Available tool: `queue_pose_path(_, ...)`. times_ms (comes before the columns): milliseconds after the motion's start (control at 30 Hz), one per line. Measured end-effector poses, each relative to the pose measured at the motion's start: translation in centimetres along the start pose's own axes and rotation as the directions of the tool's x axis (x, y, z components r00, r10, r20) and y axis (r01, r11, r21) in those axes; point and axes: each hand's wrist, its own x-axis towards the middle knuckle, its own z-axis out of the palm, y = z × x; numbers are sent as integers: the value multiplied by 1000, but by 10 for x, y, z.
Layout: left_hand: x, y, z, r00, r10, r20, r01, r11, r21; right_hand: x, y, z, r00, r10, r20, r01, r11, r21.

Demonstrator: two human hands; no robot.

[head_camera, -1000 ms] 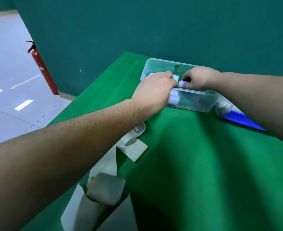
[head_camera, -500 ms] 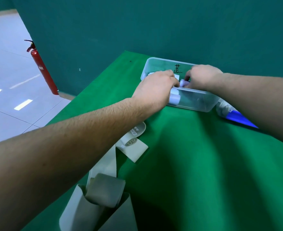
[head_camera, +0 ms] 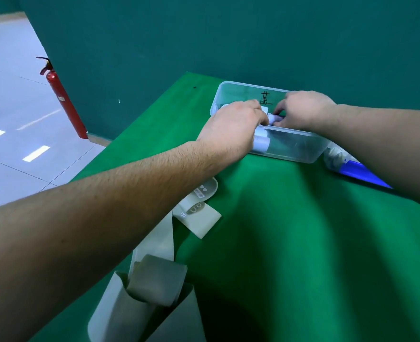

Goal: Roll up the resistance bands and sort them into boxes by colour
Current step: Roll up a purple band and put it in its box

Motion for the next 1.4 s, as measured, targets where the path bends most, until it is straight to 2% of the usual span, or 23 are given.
queue_pose_path(767, -4, 8, -14, 998, -25, 53, 26, 1000, -16, -4, 3, -5, 997, 54, 50, -59, 994, 89)
queue_pose_path(1033, -2, 12, -12, 998, -14, 63, 15, 1000, -2, -1, 7, -2, 999, 43, 12, -44, 997, 66)
queue_pose_path(1167, -1, 12, -11, 998, -6, 69, 7, 1000, -9, 1, 2, -3, 1000, -18, 20, 17, 999, 33)
queue_pose_path(1333, 0, 10, -9, 998, -4, 70, 4, 1000, 0, -2, 3, -5, 991, -13, 130, 4, 998, 70)
queue_pose_path(1400, 0, 11, -10, 998, -8, 67, 8, 1000, -4, 0, 4, -4, 991, 7, 132, -23, 993, 115)
